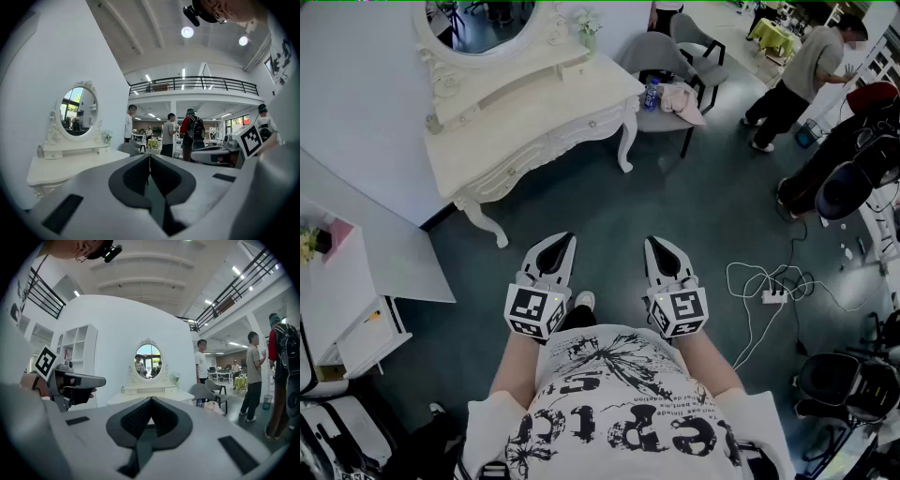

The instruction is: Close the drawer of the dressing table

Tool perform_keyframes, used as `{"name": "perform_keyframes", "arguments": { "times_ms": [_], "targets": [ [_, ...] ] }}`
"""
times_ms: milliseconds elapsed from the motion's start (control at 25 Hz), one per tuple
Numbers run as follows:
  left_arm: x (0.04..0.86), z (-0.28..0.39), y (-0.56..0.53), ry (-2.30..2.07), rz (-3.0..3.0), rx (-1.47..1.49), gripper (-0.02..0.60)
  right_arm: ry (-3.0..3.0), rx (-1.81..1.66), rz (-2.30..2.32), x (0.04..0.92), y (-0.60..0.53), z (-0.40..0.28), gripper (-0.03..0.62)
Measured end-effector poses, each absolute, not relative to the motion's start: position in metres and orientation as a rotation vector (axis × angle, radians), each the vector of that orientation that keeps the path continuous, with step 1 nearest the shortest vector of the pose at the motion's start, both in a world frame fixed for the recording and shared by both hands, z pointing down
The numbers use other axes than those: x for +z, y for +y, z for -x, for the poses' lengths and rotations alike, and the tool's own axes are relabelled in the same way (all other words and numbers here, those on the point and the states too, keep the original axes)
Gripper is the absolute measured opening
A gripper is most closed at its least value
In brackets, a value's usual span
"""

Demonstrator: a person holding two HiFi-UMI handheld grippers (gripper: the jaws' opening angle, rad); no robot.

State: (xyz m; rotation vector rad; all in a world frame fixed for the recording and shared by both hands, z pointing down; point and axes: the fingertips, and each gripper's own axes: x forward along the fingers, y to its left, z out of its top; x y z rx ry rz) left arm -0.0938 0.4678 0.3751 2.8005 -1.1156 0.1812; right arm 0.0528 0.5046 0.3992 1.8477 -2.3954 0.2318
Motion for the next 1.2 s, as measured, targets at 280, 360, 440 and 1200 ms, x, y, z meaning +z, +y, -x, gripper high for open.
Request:
{"name": "perform_keyframes", "arguments": {
  "times_ms": [280, 360, 440, 1200],
  "targets": [
    [0.384, 0.089, 0.455, -1.102, -2.801, 0.195, 0.020, -2.383, 0.277, -1.890, 0.407, 0.491, -0.060, 0.017],
    [0.384, 0.086, 0.451, -1.091, -2.802, 0.197, 0.020, -2.374, 0.263, -1.889, 0.407, 0.486, -0.061, 0.017],
    [0.385, 0.084, 0.444, -1.079, -2.803, 0.197, 0.020, -2.364, 0.255, -1.888, 0.407, 0.479, -0.060, 0.017],
    [0.383, 0.116, 0.299, -0.978, -2.839, 0.183, 0.020, -2.258, 0.431, -2.019, 0.419, 0.335, -0.033, 0.017]
  ]
}}
